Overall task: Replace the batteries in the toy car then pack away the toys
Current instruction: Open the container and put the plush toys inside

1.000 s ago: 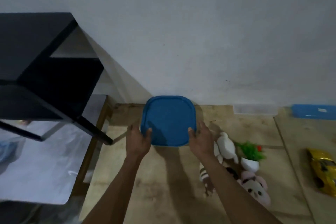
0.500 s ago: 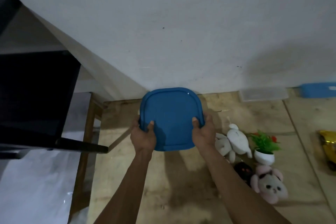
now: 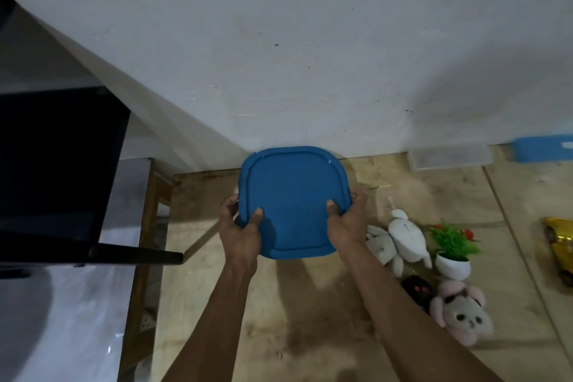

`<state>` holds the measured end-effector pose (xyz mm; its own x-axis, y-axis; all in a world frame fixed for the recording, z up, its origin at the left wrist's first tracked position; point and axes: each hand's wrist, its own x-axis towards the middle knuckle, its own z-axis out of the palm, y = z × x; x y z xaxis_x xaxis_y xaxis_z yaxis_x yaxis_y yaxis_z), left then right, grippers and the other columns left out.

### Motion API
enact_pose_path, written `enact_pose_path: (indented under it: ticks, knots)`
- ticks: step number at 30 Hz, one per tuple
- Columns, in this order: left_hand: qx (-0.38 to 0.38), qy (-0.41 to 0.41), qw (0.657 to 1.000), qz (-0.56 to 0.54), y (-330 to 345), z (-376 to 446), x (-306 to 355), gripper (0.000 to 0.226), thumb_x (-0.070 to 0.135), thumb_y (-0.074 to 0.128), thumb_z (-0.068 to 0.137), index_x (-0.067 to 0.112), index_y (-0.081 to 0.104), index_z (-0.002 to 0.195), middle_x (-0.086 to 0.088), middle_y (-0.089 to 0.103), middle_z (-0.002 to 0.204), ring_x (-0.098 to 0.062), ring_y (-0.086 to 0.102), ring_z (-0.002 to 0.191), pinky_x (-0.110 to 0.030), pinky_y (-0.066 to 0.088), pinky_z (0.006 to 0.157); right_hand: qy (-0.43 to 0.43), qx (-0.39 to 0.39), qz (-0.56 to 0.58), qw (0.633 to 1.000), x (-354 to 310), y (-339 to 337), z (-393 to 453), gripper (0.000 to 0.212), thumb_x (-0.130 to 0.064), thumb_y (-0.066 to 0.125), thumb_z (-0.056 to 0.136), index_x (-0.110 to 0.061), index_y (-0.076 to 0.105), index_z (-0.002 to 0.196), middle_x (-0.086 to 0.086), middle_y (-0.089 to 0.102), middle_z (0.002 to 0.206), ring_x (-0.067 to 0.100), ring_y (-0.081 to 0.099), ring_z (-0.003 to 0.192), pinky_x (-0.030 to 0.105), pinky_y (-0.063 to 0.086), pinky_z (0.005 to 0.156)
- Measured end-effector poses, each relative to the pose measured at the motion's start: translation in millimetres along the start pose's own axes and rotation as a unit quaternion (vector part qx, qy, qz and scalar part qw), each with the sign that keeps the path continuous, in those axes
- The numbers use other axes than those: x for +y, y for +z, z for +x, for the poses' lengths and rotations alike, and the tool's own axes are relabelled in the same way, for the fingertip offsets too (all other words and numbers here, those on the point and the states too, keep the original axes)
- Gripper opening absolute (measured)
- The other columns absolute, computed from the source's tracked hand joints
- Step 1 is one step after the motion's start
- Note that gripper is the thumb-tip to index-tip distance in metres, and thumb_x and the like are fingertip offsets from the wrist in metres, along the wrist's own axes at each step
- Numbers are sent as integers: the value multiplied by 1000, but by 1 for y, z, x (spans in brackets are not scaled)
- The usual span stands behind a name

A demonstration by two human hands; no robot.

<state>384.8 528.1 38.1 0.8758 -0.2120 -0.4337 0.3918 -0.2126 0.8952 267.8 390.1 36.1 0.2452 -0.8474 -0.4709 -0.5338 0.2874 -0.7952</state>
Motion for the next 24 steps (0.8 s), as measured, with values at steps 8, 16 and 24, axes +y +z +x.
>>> enact_pose_path:
  ticks: [8,16,24]
  knots:
    - [11,-19,999,-23,1,-1,2,51,8,72,90,27,51,132,1,61,128,-16,62,111,-37,57,91,-8,2,30,1000,-4,-1,-5,38,-19,63,96,-28,39,124,-6,56,116,11,58,97,29,49,78]
    - [36,46,998,37,4,-20,13,57,20,73,90,30,48,140,7,58,132,-12,57,117,-38,51,103,-101,66,16,993,-17,-5,-22,46,-34,69,90,-22,45,128,-3,55,122,18,58,111,41,55,94]
    - [28,120,988,93,-21,-76,27,87,33,86,78,25,40,151,9,50,148,-7,45,134,-29,40,110,-131,67,66,987,-21,-35,-79,55,-36,68,92,-27,47,142,-7,59,132,12,58,118,35,52,99]
